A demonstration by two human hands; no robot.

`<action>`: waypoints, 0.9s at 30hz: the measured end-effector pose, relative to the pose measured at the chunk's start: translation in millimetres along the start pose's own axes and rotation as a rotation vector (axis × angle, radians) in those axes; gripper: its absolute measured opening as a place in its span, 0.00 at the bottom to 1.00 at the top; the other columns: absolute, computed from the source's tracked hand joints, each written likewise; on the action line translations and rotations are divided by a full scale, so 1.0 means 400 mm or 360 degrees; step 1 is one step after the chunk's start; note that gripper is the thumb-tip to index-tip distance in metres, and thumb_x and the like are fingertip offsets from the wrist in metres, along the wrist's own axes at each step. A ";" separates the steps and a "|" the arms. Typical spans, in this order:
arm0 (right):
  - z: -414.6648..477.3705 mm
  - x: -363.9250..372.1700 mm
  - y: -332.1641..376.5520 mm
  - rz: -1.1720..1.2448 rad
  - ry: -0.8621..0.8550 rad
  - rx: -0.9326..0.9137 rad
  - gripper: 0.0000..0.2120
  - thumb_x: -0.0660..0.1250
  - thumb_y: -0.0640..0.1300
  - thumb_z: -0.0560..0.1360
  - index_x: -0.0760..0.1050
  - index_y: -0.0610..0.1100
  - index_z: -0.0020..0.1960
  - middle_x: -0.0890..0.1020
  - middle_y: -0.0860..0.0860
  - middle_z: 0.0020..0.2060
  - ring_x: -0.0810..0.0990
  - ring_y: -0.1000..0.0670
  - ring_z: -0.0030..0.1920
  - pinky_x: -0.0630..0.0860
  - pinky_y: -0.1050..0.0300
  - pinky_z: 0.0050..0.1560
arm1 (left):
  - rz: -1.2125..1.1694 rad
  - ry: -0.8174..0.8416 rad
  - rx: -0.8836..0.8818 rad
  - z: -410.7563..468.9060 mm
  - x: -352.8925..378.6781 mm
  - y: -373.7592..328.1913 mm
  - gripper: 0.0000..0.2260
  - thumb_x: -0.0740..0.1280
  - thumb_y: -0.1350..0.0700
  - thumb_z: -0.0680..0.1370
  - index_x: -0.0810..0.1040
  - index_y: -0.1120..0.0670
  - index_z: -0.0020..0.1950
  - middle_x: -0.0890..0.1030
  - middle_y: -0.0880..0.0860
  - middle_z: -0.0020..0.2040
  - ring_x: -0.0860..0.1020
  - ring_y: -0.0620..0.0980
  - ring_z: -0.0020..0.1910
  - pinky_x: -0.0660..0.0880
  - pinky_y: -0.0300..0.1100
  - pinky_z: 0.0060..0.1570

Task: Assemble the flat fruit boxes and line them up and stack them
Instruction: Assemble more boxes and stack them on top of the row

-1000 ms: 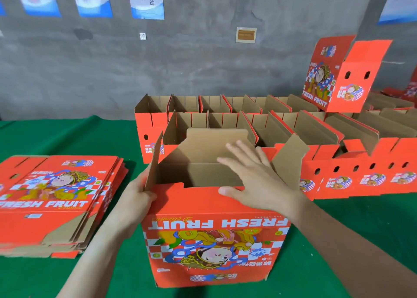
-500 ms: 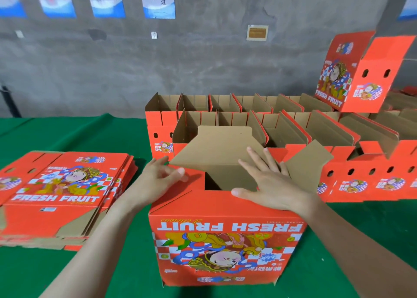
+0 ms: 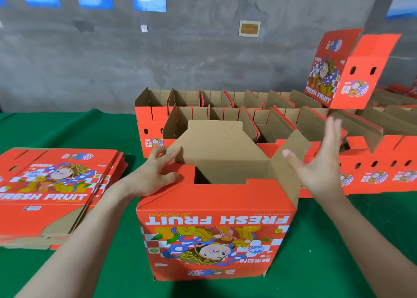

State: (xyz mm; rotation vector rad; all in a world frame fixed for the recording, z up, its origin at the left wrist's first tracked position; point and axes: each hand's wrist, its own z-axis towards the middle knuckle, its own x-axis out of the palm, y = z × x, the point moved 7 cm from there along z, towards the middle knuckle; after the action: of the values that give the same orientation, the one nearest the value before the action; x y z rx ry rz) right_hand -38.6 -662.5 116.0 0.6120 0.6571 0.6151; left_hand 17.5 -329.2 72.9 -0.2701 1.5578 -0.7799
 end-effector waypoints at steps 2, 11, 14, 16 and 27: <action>-0.030 0.049 -0.016 0.0340 0.0434 0.0137 0.29 0.67 0.32 0.74 0.65 0.48 0.71 0.73 0.46 0.68 0.73 0.60 0.64 0.67 0.53 0.69 | 0.0016 -0.0003 0.0003 0.001 -0.003 -0.004 0.32 0.67 0.53 0.78 0.55 0.45 0.77 0.53 0.49 0.74 0.63 0.48 0.70 0.57 0.33 0.65; -0.126 0.116 0.034 -0.0195 0.1068 -0.0365 0.15 0.70 0.45 0.74 0.79 0.46 0.61 0.75 0.58 0.63 0.67 0.62 0.67 0.59 0.63 0.71 | -0.0003 -0.0053 0.0086 0.004 -0.002 -0.017 0.31 0.67 0.56 0.78 0.57 0.49 0.77 0.54 0.49 0.74 0.61 0.45 0.69 0.54 0.29 0.63; -0.114 0.098 0.041 -0.0128 0.0882 -0.0374 0.07 0.70 0.40 0.74 0.84 0.43 0.51 0.82 0.54 0.54 0.76 0.57 0.60 0.67 0.59 0.66 | -0.0027 -0.0102 0.0152 0.006 -0.005 -0.020 0.31 0.68 0.59 0.77 0.59 0.50 0.77 0.54 0.47 0.75 0.59 0.44 0.72 0.53 0.29 0.65; -0.109 0.096 0.041 -0.0148 0.0805 -0.0371 0.05 0.71 0.38 0.74 0.85 0.41 0.47 0.84 0.52 0.50 0.79 0.55 0.56 0.70 0.59 0.63 | -0.0032 -0.0176 0.0258 0.003 -0.011 -0.027 0.31 0.69 0.61 0.76 0.61 0.52 0.76 0.56 0.46 0.74 0.57 0.42 0.73 0.51 0.27 0.65; -0.085 0.057 0.061 0.0141 0.0372 -0.0441 0.07 0.69 0.29 0.72 0.78 0.37 0.37 0.80 0.49 0.38 0.78 0.54 0.42 0.76 0.63 0.41 | -0.0116 -0.0389 0.0443 -0.012 -0.034 -0.037 0.16 0.69 0.71 0.72 0.78 0.51 0.49 0.78 0.54 0.50 0.76 0.48 0.52 0.66 0.27 0.55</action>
State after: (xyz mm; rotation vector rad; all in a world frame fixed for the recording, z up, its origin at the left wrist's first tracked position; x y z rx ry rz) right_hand -55.9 -620.0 102.7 0.3140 0.7496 0.8529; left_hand 11.0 -330.5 92.3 -0.2090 1.1999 -0.9722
